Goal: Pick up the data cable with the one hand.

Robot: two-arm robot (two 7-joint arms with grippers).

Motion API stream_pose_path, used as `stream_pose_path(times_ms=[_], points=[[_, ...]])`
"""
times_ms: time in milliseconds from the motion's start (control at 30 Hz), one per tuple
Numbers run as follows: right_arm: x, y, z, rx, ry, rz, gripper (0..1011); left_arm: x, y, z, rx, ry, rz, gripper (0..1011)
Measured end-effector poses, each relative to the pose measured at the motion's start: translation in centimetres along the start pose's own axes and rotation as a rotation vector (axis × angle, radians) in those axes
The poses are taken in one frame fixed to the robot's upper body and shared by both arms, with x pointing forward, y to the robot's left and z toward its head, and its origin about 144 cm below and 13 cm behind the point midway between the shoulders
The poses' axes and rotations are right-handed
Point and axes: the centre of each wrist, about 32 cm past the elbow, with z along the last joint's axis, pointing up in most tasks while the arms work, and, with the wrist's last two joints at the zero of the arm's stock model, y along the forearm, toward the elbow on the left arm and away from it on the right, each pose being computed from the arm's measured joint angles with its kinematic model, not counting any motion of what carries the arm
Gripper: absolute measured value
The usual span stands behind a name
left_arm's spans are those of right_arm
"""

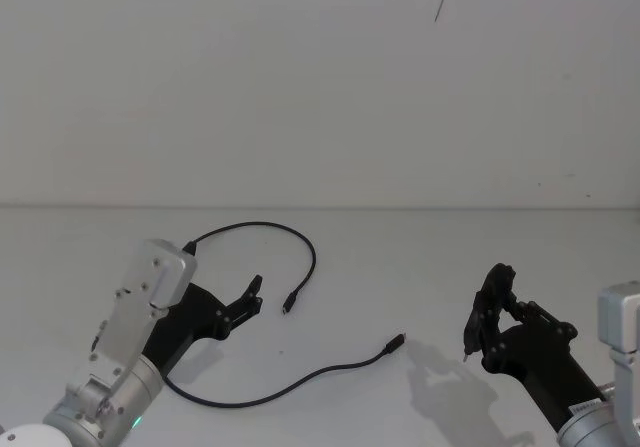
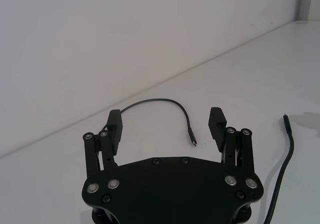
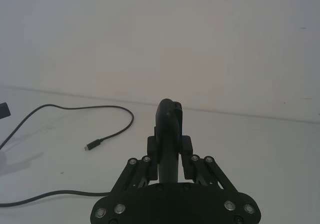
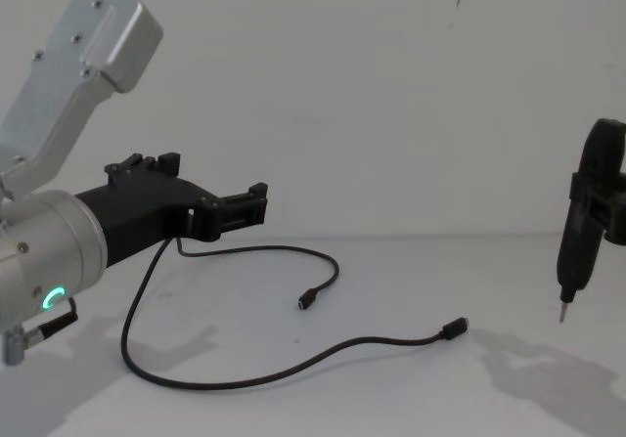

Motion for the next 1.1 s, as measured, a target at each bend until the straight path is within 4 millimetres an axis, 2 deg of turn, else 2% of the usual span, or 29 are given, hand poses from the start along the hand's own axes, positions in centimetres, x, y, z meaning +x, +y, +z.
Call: stream_pose_path(times_ms=[667, 1100], points=[[0.0, 0.0, 0.0, 0.0, 0.0, 0.0, 269, -0.02, -0.02, -0.01, 0.0, 0.001, -0.004, 1001], [0.0, 0.0, 0.0, 0.0, 0.0, 0.0, 269, 0.49, -0.6, 0.07, -0.007, 0.025, -0.101, 1001]])
